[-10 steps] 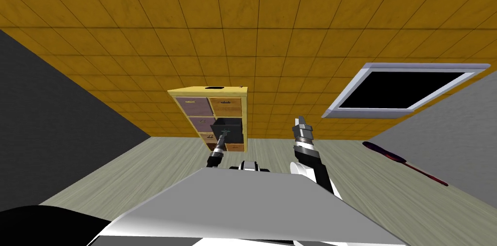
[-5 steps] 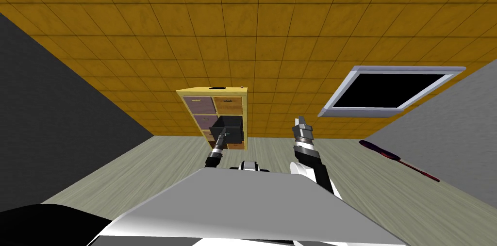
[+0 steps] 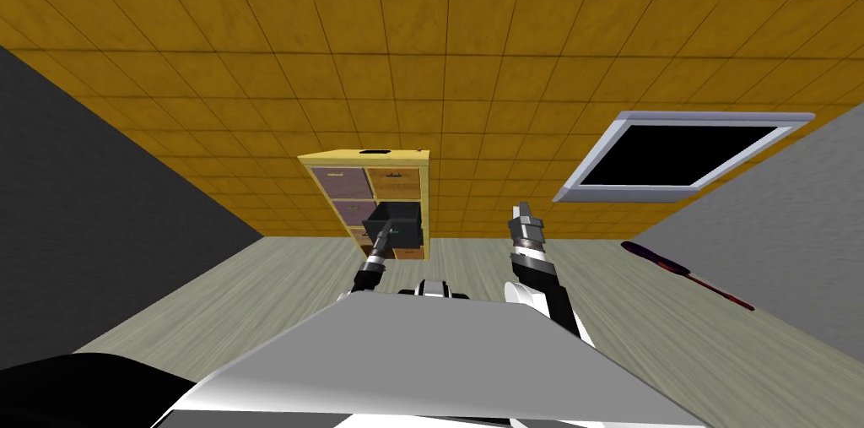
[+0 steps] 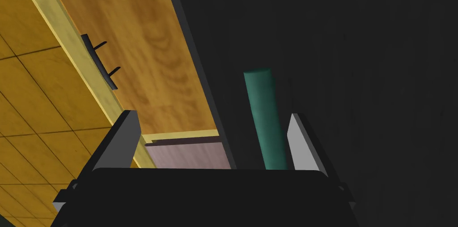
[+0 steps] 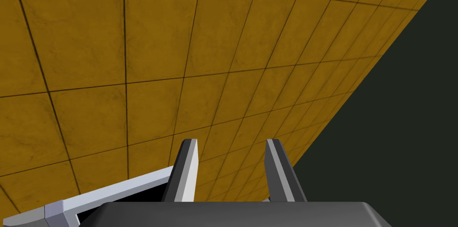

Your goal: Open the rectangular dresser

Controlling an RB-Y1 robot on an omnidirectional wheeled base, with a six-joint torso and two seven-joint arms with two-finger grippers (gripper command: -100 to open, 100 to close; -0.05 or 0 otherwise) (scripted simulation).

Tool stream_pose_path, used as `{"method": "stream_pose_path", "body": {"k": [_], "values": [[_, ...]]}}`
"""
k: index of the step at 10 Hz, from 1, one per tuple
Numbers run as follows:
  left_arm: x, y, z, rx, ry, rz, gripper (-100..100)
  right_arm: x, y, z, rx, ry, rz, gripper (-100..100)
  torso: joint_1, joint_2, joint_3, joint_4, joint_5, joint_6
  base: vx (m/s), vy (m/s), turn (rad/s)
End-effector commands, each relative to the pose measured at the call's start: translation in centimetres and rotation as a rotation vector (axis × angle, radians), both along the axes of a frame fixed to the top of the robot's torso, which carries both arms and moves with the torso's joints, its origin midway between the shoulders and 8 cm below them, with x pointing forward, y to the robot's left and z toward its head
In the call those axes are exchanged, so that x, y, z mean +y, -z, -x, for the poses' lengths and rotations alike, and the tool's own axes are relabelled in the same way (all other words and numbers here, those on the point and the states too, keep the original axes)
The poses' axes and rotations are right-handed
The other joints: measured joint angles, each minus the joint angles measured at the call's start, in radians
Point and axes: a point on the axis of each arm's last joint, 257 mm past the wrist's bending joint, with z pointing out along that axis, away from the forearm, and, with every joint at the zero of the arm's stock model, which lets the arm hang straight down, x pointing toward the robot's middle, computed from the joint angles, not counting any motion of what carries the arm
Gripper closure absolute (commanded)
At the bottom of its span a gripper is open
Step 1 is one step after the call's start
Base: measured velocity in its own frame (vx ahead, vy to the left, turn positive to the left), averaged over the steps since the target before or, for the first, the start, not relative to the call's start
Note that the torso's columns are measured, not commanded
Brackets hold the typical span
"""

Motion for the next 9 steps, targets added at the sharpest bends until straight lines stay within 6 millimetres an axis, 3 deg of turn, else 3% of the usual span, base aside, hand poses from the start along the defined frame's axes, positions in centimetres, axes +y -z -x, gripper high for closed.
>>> {"method": "stream_pose_path", "body": {"k": [1, 2, 3, 4, 9], "values": [[0.3, -1.5, 0.2, -0.001, -0.004, 0.001, -100, 0.0, 0.0, 0.0, 0.0, 0.0, 0.0, 0, -0.001, 0.001, 0.0, 0.002, -0.001, -0.001, -0.001, -0.003, -0.017], [0.2, -1.8, 0.2, -0.007, -0.003, 0.001, -100, 0.0, 0.0, 0.0, 0.0, 0.0, 0.0, 0, -0.001, 0.003, 0.001, 0.003, -0.002, -0.001, 0.0, 0.0, 0.0], [0.2, -0.5, 0.4, 0.02, -0.005, 0.004, -100, 0.0, 0.0, 0.0, 0.0, 0.0, 0.0, 0, -0.002, 0.004, 0.002, 0.004, -0.003, -0.001, 0.006, 0.001, -0.002], [0.2, -0.4, 0.4, 0.024, -0.005, 0.004, 0, 0.0, 0.0, 0.0, 0.0, 0.0, 0.0, 0, -0.002, 0.003, 0.002, 0.002, -0.001, -0.001, 0.0, 0.0, 0.0], [0.3, 0.2, 0.5, 0.04, -0.008, 0.005, 0, 0.0, 0.0, 0.0, 0.0, 0.0, 0.0, 0, 0.001, -0.002, -0.001, -0.002, 0.001, 0.0, 0.0, 0.0, 0.0]]}}
